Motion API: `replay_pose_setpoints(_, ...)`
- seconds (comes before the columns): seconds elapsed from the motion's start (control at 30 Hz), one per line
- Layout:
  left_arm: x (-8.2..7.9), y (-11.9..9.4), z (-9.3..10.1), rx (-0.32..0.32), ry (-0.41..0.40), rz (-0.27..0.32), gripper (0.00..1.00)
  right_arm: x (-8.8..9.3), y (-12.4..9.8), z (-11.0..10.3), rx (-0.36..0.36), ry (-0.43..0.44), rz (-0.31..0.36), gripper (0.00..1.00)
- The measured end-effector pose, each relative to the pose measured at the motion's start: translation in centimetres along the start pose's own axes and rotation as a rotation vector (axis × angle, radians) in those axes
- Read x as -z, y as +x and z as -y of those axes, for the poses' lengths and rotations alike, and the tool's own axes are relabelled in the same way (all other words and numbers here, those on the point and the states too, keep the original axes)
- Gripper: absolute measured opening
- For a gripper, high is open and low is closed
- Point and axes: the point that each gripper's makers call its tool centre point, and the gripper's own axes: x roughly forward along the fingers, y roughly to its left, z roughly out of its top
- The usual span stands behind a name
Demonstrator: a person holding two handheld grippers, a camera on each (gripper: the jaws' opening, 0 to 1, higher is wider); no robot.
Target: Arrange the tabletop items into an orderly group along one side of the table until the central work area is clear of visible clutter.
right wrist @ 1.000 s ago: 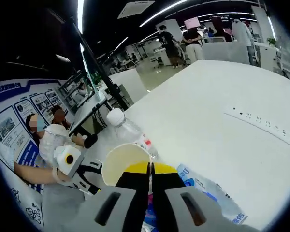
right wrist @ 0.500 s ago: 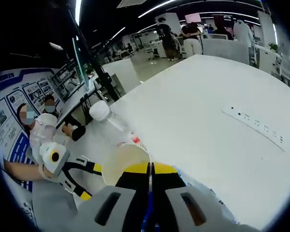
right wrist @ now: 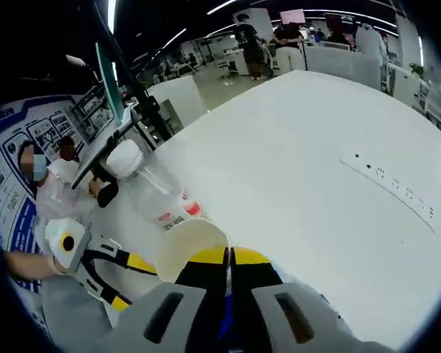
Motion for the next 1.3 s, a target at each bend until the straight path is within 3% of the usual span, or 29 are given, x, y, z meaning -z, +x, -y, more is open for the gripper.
replay_pose_setpoints(0.5,0.22,0.08,0.10,0.007,0.000,-0.009,0.35,0.55,0.74,0.41,-0.004,0.036,-0.019,0.00)
replay_pose_setpoints(1.3,0.47,0.21,0.36,0.017,-0.008,-0.019,0.34,0.39,0.80,-0.05,-0.008,-0.033,-0.023,0.02)
